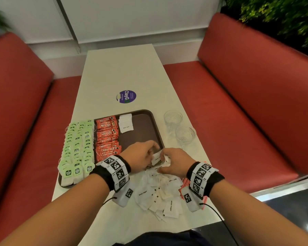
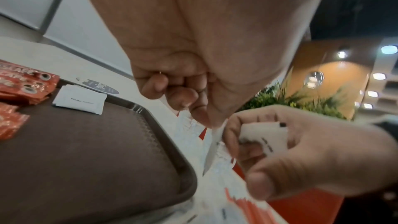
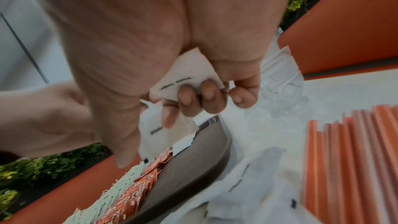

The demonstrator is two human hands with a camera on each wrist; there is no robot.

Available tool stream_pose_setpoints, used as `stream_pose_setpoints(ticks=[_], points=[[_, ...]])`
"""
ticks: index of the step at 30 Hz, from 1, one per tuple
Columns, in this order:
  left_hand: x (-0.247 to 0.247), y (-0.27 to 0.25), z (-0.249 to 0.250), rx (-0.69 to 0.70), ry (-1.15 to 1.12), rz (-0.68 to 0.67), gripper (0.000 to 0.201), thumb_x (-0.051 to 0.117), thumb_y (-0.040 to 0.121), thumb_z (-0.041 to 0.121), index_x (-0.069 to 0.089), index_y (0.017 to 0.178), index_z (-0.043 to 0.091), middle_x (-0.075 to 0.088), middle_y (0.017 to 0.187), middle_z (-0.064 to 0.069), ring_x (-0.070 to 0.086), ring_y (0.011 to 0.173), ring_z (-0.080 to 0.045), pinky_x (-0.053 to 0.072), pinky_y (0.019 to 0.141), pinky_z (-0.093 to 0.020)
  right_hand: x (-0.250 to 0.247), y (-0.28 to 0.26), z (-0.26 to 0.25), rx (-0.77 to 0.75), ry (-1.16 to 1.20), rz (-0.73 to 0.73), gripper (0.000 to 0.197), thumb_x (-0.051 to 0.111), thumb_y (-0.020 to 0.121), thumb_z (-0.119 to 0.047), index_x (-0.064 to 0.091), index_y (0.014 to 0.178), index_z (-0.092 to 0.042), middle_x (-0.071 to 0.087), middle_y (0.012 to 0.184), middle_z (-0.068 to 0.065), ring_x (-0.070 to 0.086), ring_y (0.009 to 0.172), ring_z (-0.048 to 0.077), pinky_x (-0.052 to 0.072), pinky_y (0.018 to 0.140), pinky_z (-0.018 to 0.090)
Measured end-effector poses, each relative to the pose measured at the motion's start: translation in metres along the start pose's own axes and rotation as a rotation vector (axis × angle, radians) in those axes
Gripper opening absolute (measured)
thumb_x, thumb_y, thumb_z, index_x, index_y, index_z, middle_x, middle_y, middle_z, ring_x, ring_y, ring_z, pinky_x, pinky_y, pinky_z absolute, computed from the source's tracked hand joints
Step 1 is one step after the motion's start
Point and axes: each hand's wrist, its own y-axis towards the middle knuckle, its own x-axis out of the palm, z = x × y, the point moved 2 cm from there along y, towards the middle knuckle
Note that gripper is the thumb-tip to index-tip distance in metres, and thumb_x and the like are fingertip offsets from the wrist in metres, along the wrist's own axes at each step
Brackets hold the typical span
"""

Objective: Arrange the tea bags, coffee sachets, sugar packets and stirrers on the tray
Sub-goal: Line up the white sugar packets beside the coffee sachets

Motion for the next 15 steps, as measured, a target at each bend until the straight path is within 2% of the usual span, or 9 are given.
stream_pose_setpoints(ticks=[2, 3, 6, 9, 10, 12, 15], points=[[-0.004, -0.003, 0.005, 0.016, -0.167, 0.044, 0.028, 0.059, 0.093, 0.018, 0.053, 0.116, 0.033, 0.064, 0.087, 0.012, 0.062, 0.076, -0.004, 0.05, 0.072, -0.018, -0.001, 0.003, -0.011, -0.054, 0.056, 0.028, 0.04, 0.082, 0.072, -0.044, 0.058, 0.1, -0.029, 0.062, 0.096, -0.01, 0.057, 0.085, 0.007, 0.046, 0.072, 0.025], [-0.006, -0.004, 0.008, 0.029, -0.228, 0.059, 0.028, 0.061, 0.092, 0.017, 0.053, 0.114, 0.032, 0.066, 0.086, 0.011, 0.063, 0.076, -0.003, 0.05, 0.072, -0.017, -0.001, 0.005, -0.016, -0.084, 0.078, 0.053, 0.041, 0.081, 0.073, -0.041, 0.06, 0.105, -0.026, 0.063, 0.097, -0.008, 0.059, 0.087, 0.009, 0.048, 0.073, 0.026], [-0.01, -0.002, 0.007, 0.054, -0.318, 0.088, 0.025, 0.064, 0.091, 0.017, 0.055, 0.112, 0.029, 0.07, 0.086, 0.011, 0.066, 0.083, -0.003, 0.053, 0.081, -0.025, -0.003, 0.013, -0.023, -0.148, 0.097, 0.153, 0.027, 0.067, 0.087, -0.03, 0.063, 0.111, -0.019, 0.063, 0.097, -0.005, 0.06, 0.087, 0.014, 0.049, 0.075, 0.03], [-0.018, 0.001, -0.004, 0.036, -0.394, 0.146, 0.019, 0.065, 0.094, 0.025, 0.06, 0.111, 0.029, 0.072, 0.091, 0.011, 0.068, 0.088, -0.006, 0.054, 0.083, -0.028, -0.008, 0.02, -0.02, -0.139, 0.085, 0.182, 0.01, 0.057, 0.095, -0.024, 0.061, 0.097, -0.015, 0.061, 0.088, -0.002, 0.057, 0.079, 0.018, 0.051, 0.073, 0.038], [-0.021, 0.002, -0.01, 0.02, -0.384, 0.202, 0.017, 0.066, 0.094, 0.026, 0.062, 0.11, 0.03, 0.07, 0.093, 0.011, 0.067, 0.087, -0.007, 0.054, 0.081, -0.026, -0.01, 0.022, -0.018, -0.128, 0.076, 0.181, 0.009, 0.057, 0.095, -0.023, 0.061, 0.094, -0.015, 0.061, 0.086, -0.001, 0.057, 0.078, 0.019, 0.051, 0.073, 0.041], [-0.028, 0.003, -0.022, -0.001, -0.285, 0.291, 0.021, 0.069, 0.091, 0.028, 0.063, 0.111, 0.032, 0.064, 0.099, 0.013, 0.061, 0.084, -0.007, 0.051, 0.076, -0.022, -0.013, 0.025, -0.017, -0.118, 0.083, 0.17, 0.007, 0.058, 0.095, -0.023, 0.061, 0.095, -0.017, 0.061, 0.086, -0.002, 0.057, 0.079, 0.016, 0.051, 0.073, 0.039], [-0.032, 0.007, -0.033, -0.016, -0.175, 0.247, 0.02, 0.073, 0.088, 0.029, 0.068, 0.108, 0.03, 0.061, 0.095, 0.013, 0.057, 0.079, -0.007, 0.048, 0.073, -0.023, -0.014, 0.032, -0.019, -0.141, 0.119, 0.135, 0.007, 0.058, 0.096, -0.023, 0.062, 0.097, -0.018, 0.061, 0.088, -0.002, 0.058, 0.081, 0.016, 0.05, 0.074, 0.036]])
